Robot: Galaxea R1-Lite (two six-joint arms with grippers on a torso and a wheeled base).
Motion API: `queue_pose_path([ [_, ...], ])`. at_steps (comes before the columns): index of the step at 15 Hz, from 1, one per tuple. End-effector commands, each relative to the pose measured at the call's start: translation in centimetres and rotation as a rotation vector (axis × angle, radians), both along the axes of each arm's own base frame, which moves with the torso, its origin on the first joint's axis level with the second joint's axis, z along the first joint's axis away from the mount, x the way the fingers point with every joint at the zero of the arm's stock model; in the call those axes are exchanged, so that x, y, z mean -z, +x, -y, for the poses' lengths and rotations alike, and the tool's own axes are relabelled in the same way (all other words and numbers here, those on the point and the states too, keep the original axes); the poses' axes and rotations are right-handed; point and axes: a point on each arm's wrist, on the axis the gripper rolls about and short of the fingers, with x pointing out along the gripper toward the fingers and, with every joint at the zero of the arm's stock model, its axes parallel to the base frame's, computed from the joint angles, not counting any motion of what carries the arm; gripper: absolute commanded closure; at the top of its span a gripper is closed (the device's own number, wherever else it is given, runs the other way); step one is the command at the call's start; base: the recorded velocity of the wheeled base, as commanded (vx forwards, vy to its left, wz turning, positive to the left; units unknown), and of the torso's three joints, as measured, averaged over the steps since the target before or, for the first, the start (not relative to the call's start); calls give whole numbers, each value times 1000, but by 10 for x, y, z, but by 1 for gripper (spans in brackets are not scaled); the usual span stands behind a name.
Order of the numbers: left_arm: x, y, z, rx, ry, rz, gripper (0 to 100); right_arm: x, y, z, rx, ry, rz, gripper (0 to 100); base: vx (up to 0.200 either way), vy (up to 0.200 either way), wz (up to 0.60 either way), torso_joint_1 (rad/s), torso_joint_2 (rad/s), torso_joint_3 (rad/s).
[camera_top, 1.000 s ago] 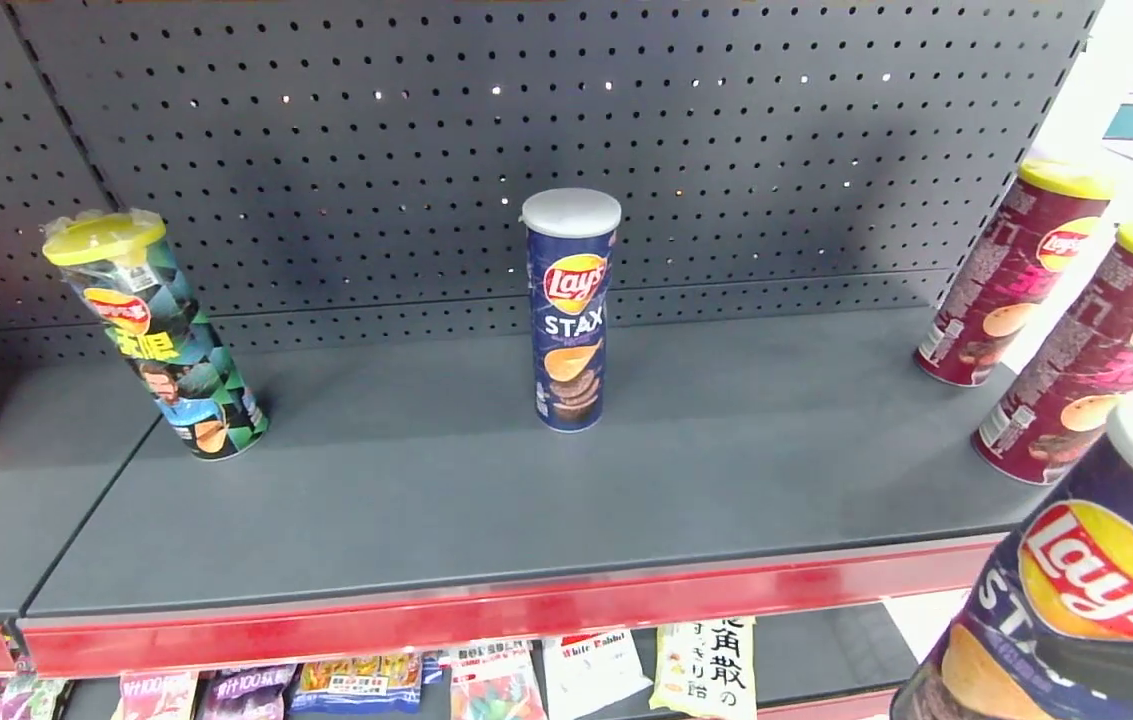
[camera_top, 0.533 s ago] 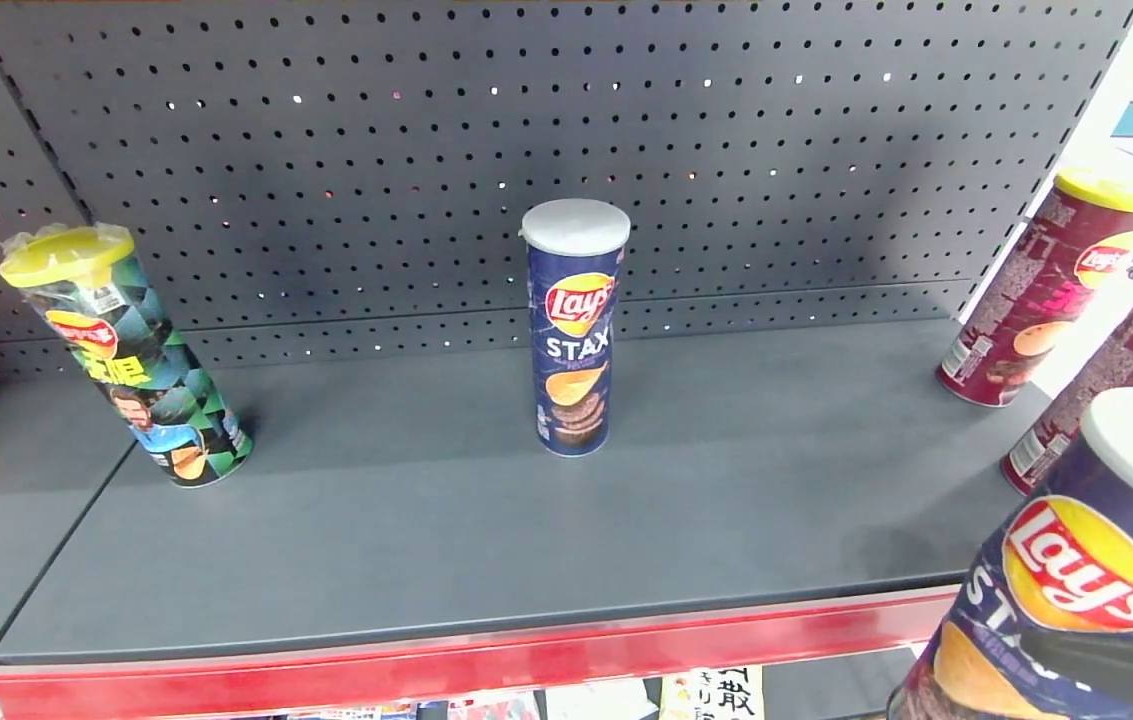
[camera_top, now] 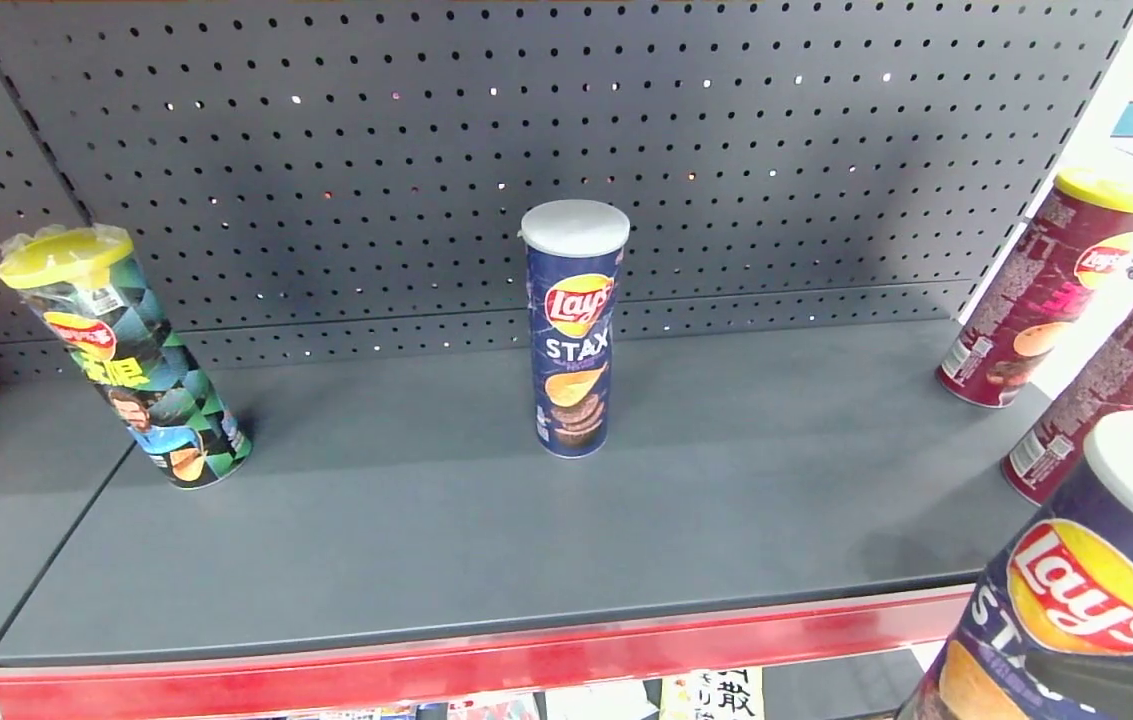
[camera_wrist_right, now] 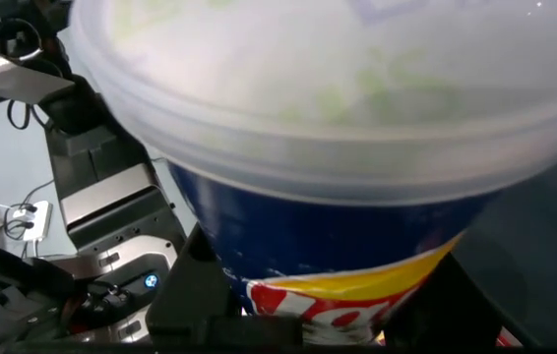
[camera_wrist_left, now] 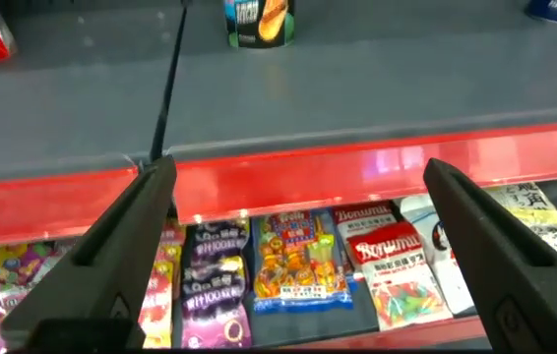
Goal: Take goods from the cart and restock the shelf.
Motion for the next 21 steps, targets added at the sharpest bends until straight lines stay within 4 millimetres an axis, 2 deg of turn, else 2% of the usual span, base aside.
queue_pose_path([
  [1,-60,1,0,21,-19,56,0,1,-1,1,1,0,2,100,0,0,0,0,0,0],
  [2,-87,7,0,38,-51,56,0,0,0,0,3,0,2,100,0,0,0,0,0,0],
  [3,-153,24,2,155,-71,83,0,0,1,0,3,-2,-1,100,0,0,0,0,0,0],
  [5,-193,72,12,364,86,35,0,-1,4,-2,1,-4,-9,100,0,0,0,0,0,0],
  [6,-199,86,17,460,105,16,0,-2,4,-2,1,-3,-6,100,0,0,0,0,0,0],
  [7,-207,116,28,605,112,-37,0,-5,5,-3,2,7,-3,100,0,0,0,0,0,0],
  [10,-206,162,68,823,131,-143,0,-7,4,-2,9,16,0,100,0,0,0,0,0,0],
  [14,-186,207,109,927,142,-229,0,-10,5,-1,18,21,5,100,0,0,0,0,0,0],
  [17,-178,227,122,943,145,-239,0,-11,5,-1,23,30,-7,100,0,0,0,0,0,0],
  [19,-172,255,142,947,149,-211,0,-10,6,-2,24,29,-15,100,0,0,0,0,0,0],
  [21,-168,274,153,949,149,-186,0,-10,6,-2,25,28,-16,100,0,0,0,0,0,0],
])
